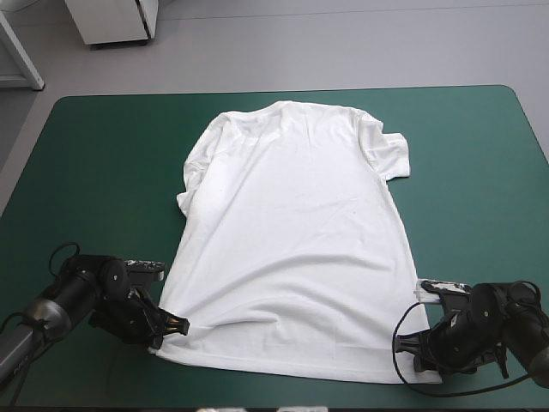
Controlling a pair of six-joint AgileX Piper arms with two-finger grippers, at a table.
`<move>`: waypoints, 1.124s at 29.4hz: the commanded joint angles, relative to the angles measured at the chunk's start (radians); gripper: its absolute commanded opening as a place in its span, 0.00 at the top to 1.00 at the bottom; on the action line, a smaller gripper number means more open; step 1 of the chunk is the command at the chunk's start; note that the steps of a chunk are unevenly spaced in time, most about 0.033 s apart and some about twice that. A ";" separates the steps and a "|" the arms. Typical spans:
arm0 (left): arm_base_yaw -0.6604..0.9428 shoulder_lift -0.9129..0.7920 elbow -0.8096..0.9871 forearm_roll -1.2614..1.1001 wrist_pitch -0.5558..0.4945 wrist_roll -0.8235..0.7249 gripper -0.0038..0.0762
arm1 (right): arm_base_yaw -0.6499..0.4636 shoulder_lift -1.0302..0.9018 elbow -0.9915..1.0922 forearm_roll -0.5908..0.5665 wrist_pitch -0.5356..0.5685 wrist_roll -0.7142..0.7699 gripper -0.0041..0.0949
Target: Fold the cloth
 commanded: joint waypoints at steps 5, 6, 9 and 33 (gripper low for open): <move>-0.005 -0.003 -0.003 -0.054 -0.040 0.002 0.96 | -0.004 -0.003 0.024 0.061 -0.009 0.005 0.92; -0.005 -0.003 -0.004 -0.059 -0.041 0.003 0.96 | -0.004 -0.003 0.022 0.062 -0.009 0.003 0.98; -0.005 -0.003 -0.025 -0.069 -0.039 0.003 0.96 | -0.004 -0.003 -0.003 0.062 -0.007 -0.001 0.98; -0.005 -0.048 -1.130 -0.031 0.108 0.057 0.96 | -0.004 0.001 -1.244 -0.175 0.065 -0.147 0.97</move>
